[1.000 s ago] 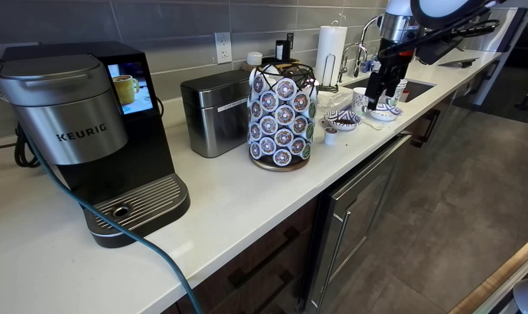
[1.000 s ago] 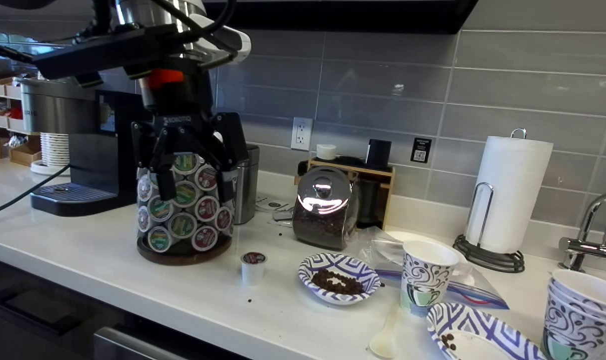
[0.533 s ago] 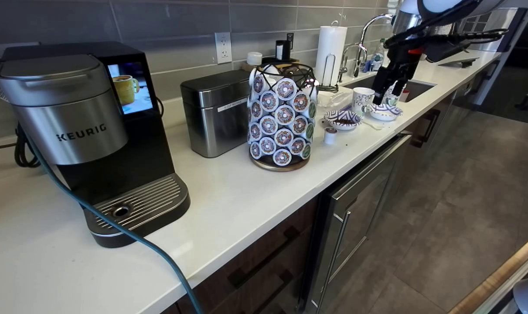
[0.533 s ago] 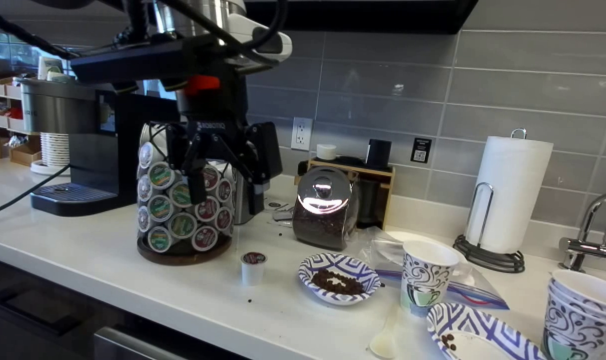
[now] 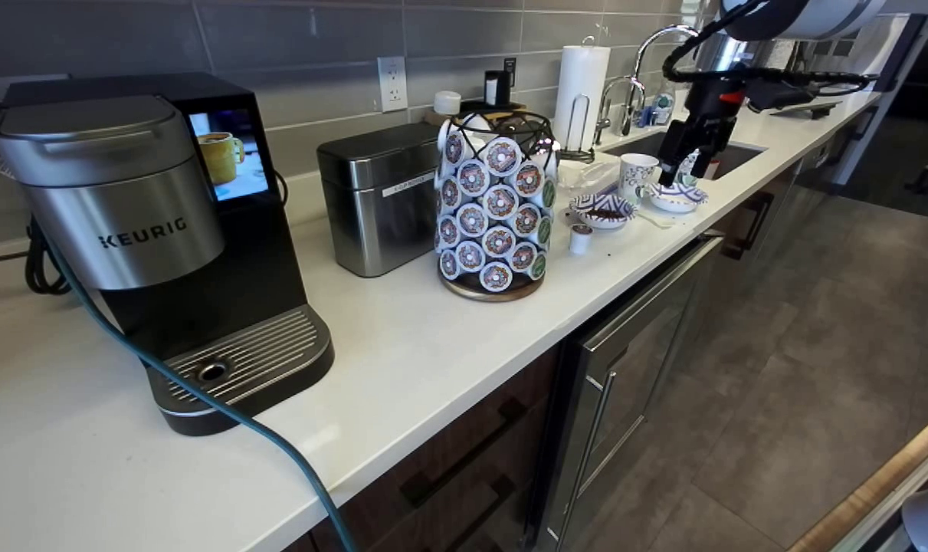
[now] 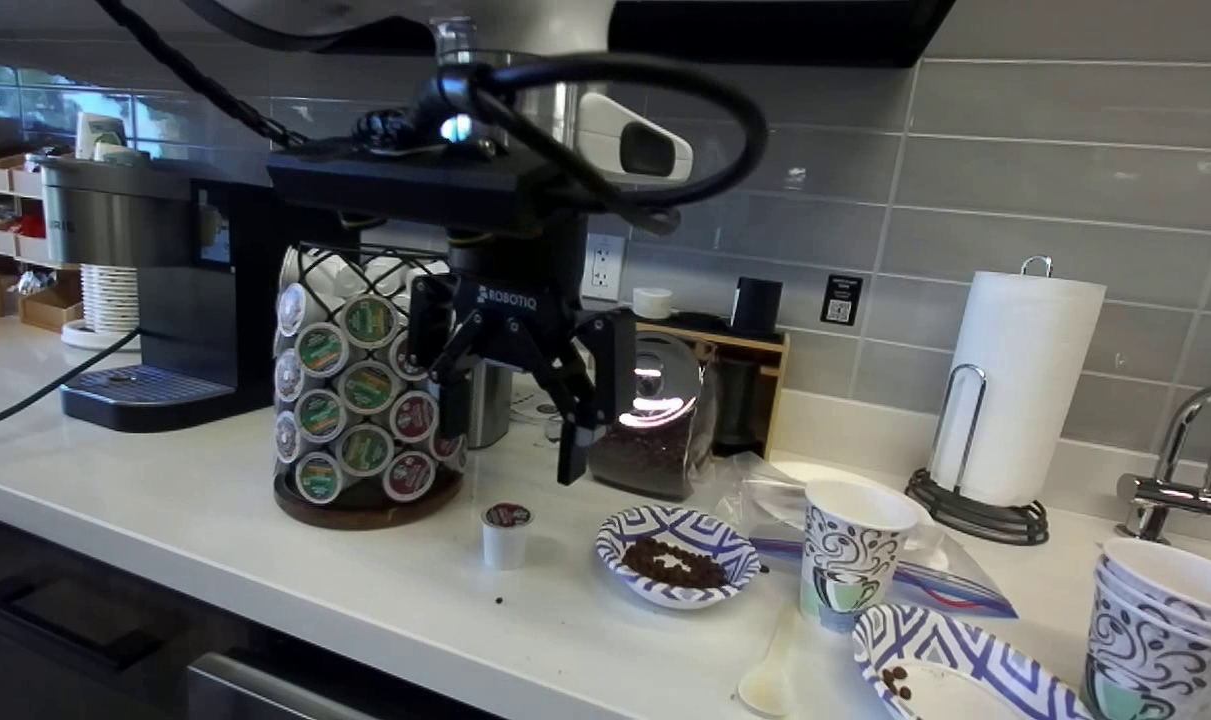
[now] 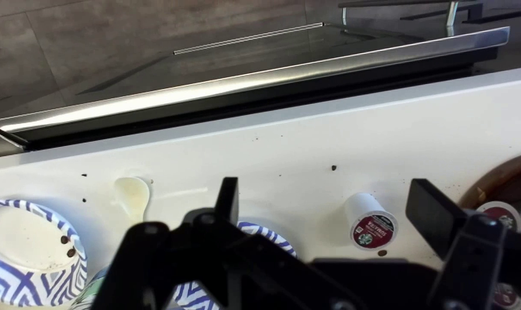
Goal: Put the white object on the rack
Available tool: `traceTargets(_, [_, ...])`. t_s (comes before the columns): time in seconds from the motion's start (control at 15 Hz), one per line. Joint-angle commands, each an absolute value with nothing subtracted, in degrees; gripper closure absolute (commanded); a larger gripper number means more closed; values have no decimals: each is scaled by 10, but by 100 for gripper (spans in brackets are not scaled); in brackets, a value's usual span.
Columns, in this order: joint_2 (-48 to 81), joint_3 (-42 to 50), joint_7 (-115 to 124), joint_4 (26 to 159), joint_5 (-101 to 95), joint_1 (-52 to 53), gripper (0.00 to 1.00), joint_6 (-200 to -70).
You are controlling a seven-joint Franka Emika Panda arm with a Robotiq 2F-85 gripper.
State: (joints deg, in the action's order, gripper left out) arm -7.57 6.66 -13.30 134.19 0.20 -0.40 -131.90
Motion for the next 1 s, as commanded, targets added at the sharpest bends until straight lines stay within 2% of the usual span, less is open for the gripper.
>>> traceTargets(0.0, [-8,45,-80,1297,-38,-13,0,-1321])
traceTargets(0.53, [69,17,-120,1263,21,-12,0,-1362])
traceTargets(0.93, [64,16,-105,1266,5,-12,0,-1359])
